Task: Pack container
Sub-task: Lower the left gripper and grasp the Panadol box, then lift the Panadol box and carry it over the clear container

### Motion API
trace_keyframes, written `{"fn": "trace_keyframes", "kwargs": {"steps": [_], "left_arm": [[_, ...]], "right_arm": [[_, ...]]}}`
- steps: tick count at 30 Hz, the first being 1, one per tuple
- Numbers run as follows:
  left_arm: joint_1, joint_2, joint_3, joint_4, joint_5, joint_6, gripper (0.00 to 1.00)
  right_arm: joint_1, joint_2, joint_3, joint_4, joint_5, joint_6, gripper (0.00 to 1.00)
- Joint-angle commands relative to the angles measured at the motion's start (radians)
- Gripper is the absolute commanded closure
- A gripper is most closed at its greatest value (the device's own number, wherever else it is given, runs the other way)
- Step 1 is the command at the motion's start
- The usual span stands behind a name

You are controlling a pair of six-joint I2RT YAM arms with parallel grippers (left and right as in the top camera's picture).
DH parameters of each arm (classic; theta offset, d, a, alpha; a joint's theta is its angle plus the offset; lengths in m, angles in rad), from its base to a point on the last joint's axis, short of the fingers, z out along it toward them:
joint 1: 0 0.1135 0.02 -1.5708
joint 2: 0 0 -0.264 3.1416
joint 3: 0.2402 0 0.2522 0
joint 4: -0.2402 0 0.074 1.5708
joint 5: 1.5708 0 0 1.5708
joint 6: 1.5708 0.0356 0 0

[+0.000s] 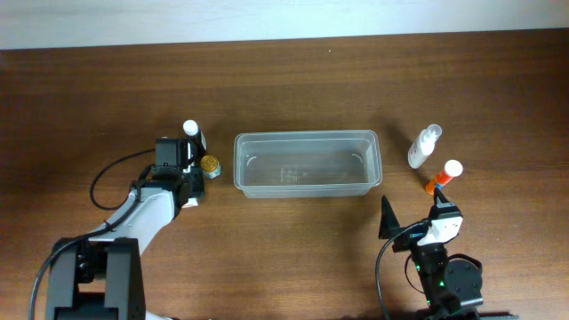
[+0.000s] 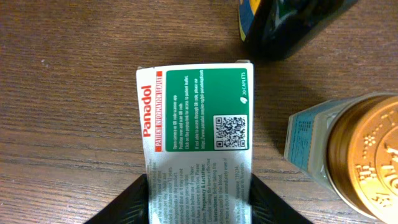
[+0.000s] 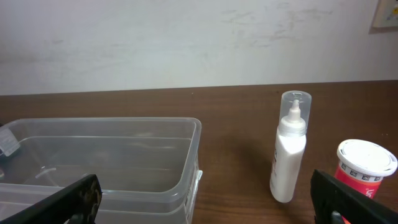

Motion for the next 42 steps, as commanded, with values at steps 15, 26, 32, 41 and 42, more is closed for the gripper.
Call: {"fn": "trace_keyframes", "kwargs": {"steps": [15,26,32,41,42], "left_arm": [[0.005,-0.113,0.002,-0.113,-0.011,0.023,0.74],[-0.039,-0.517,0.002,-0.266,0.134,0.048,0.75],[-0.142,-0.712,0.003,-0.169,0.208,0.118,0.73],[-0.343,-0.763,0.003,0.091,0.309,0.346,0.70],[-0.364,-0.750,0.003,0.113,0.309,0.373,0.70]], "right_arm": [[-0.008,-0.008,-0.005,-0.006,-0.002,-0.008,0.02],[-0.008,-0.008,-0.005,-0.006,-0.002,-0.008,0.02],[-0.008,-0.008,-0.005,-0.006,-0.002,-0.008,0.02],[-0.008,-0.008,-0.005,-0.006,-0.002,-0.008,0.02],[-0.008,-0.008,-0.005,-0.006,-0.002,-0.008,0.01]]}}
